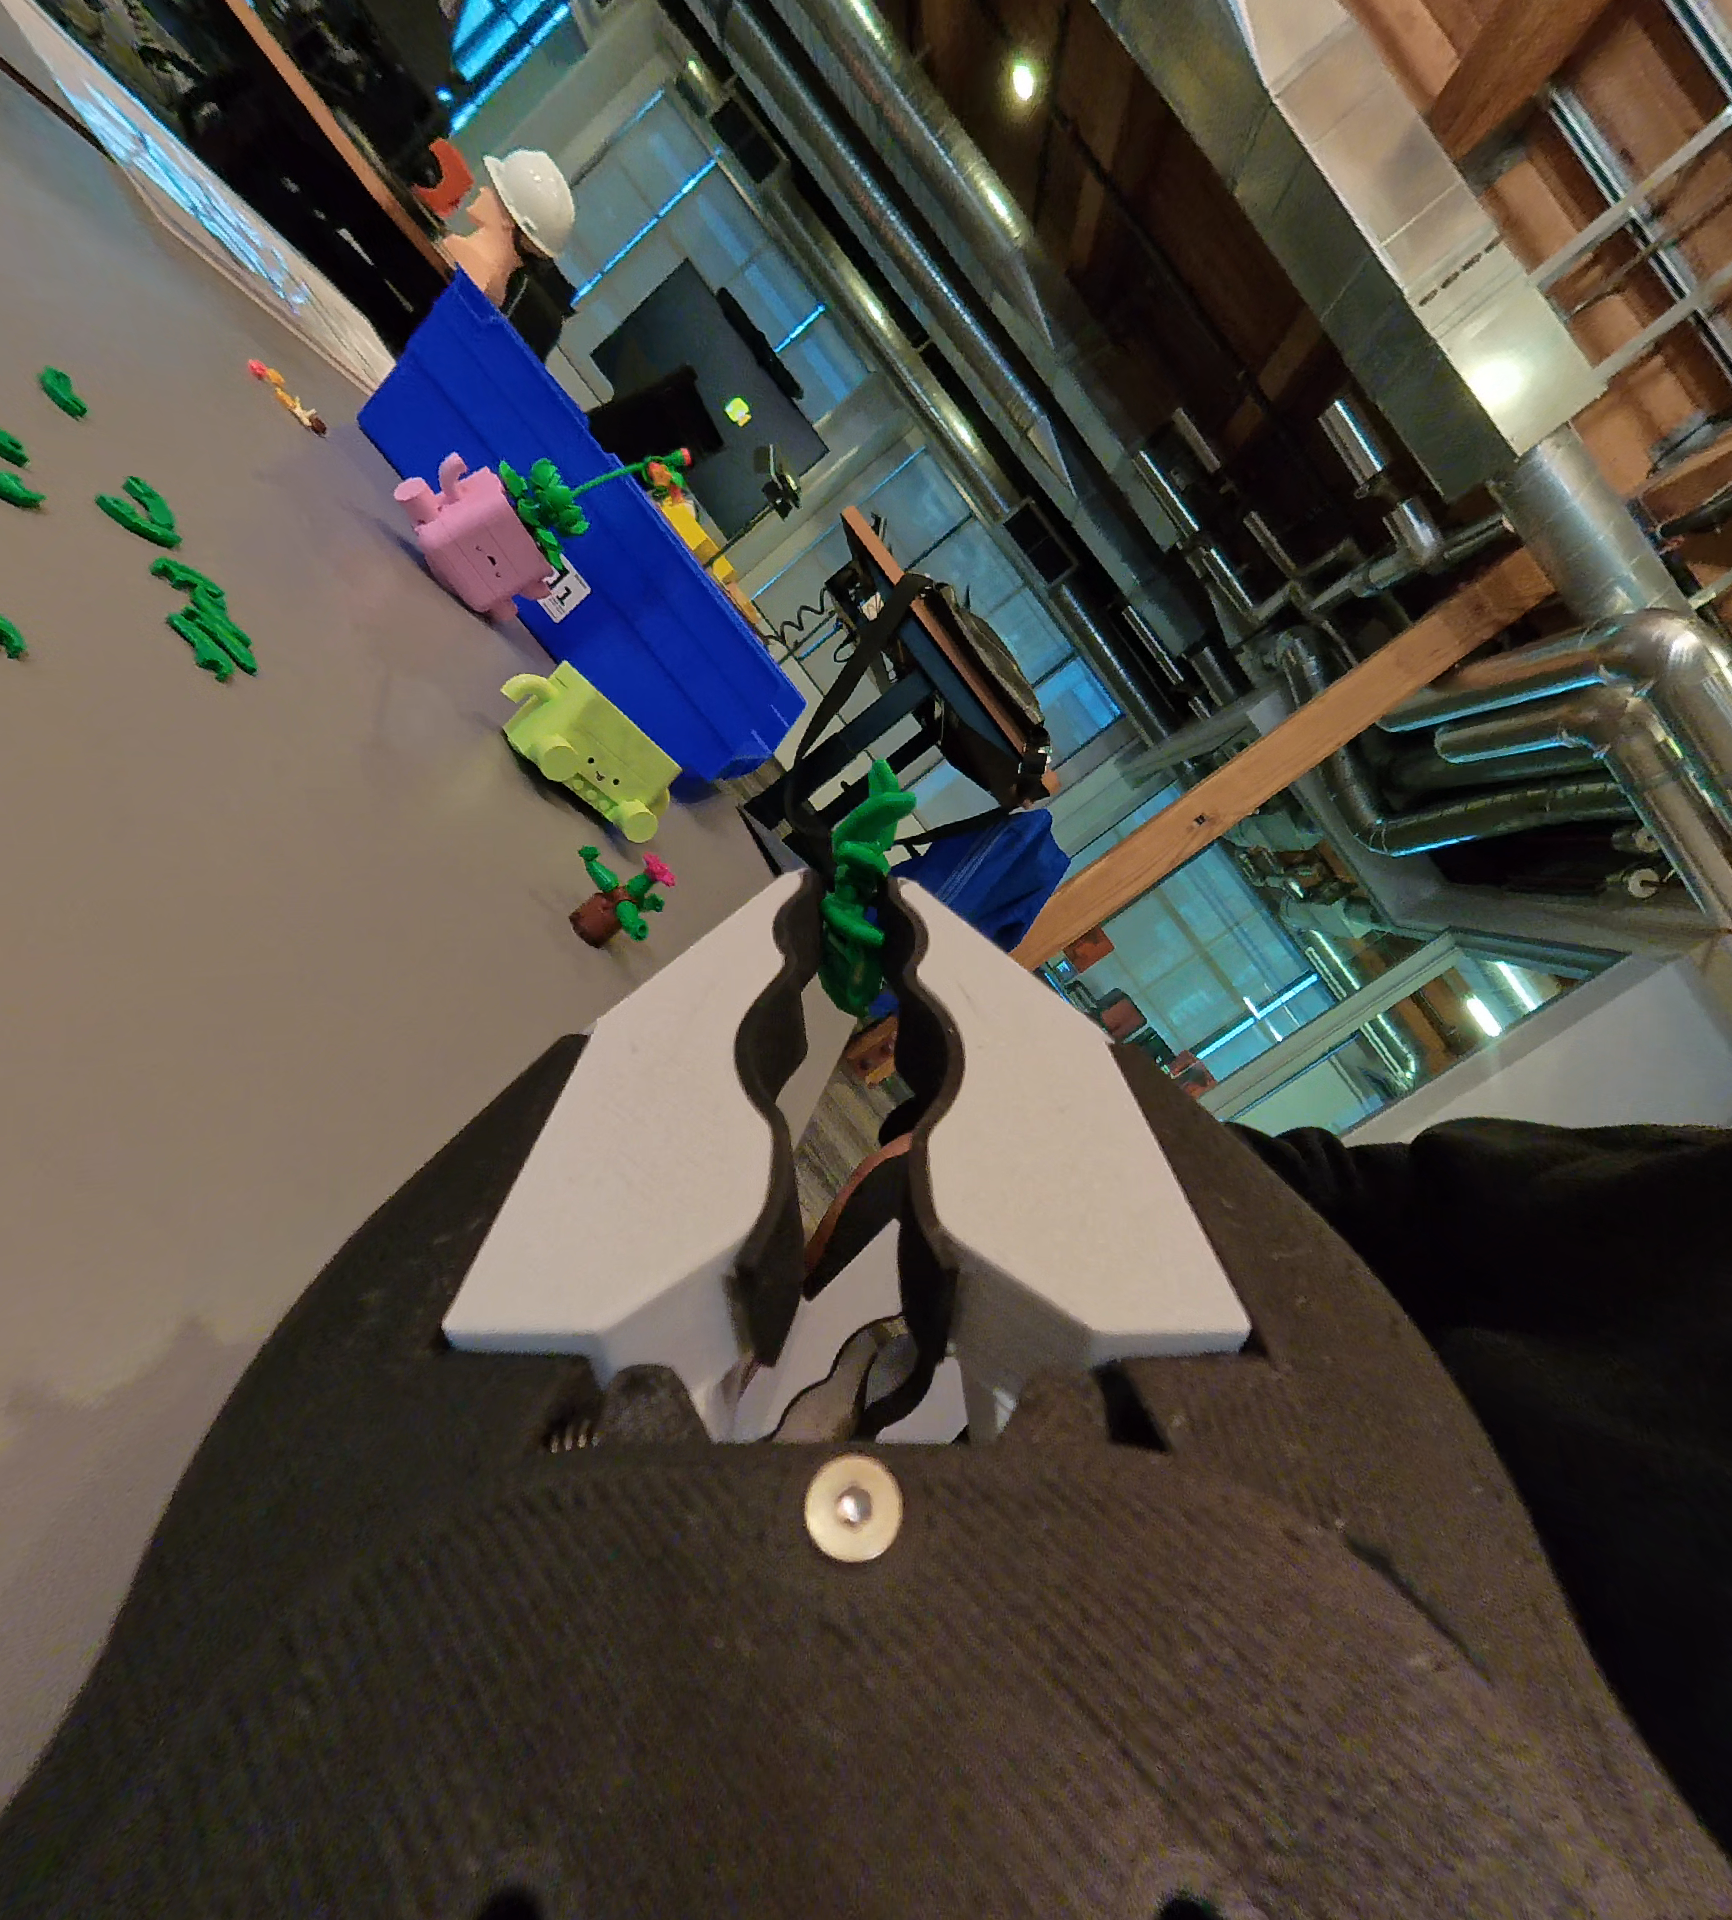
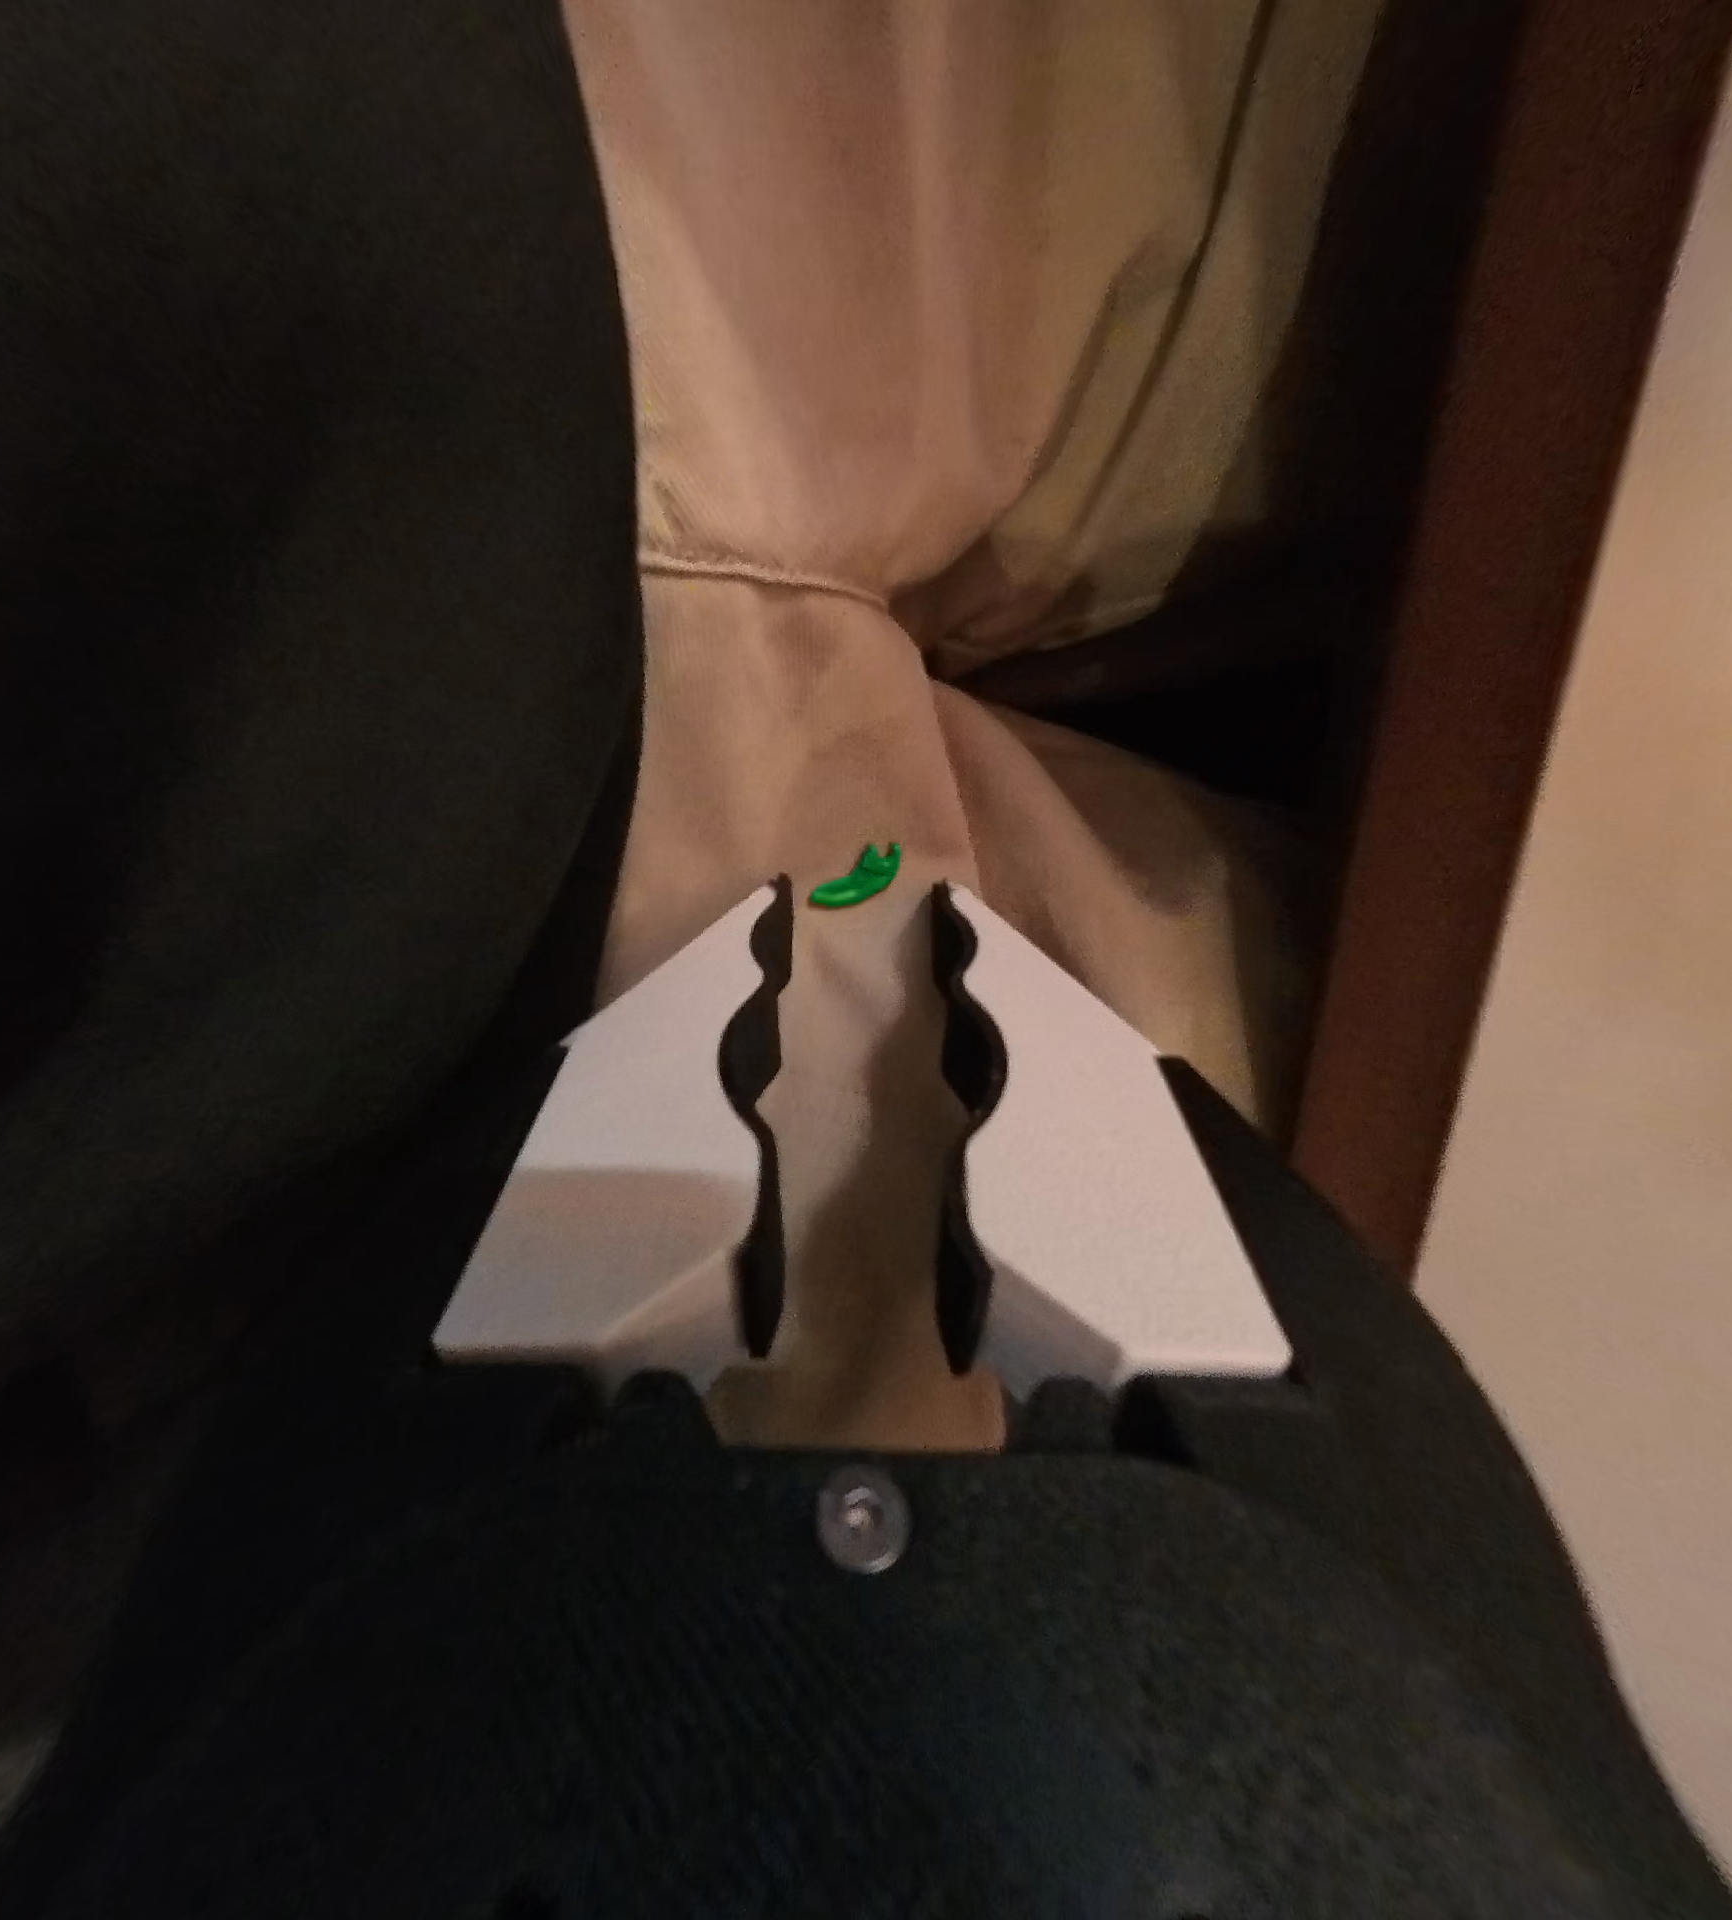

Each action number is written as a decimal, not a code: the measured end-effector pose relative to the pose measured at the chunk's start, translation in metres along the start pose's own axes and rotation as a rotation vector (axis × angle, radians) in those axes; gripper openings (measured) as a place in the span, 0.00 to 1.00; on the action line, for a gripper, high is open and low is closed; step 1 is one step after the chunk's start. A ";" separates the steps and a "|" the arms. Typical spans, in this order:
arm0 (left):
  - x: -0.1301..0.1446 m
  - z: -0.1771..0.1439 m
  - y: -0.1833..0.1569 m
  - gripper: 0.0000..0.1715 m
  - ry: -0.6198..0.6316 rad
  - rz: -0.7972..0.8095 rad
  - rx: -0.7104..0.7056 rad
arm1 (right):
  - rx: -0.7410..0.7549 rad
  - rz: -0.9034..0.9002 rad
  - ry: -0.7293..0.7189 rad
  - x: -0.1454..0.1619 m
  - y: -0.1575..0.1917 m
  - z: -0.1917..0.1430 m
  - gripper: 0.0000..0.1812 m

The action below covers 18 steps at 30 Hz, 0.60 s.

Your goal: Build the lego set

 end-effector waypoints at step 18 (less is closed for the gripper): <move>0.002 -0.003 -0.003 0.05 -0.004 -0.021 0.009 | -0.053 0.250 -0.100 -0.006 0.007 0.004 0.09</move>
Point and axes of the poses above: each gripper's, where its closed fingertips meet, z out along the fingers, x out of its underside, y = z × x across the jaws, the point moved 1 cm from there along -z, back along the fingers, and after that the axes turned 11 degrees about -y, right-handed, at the moved point
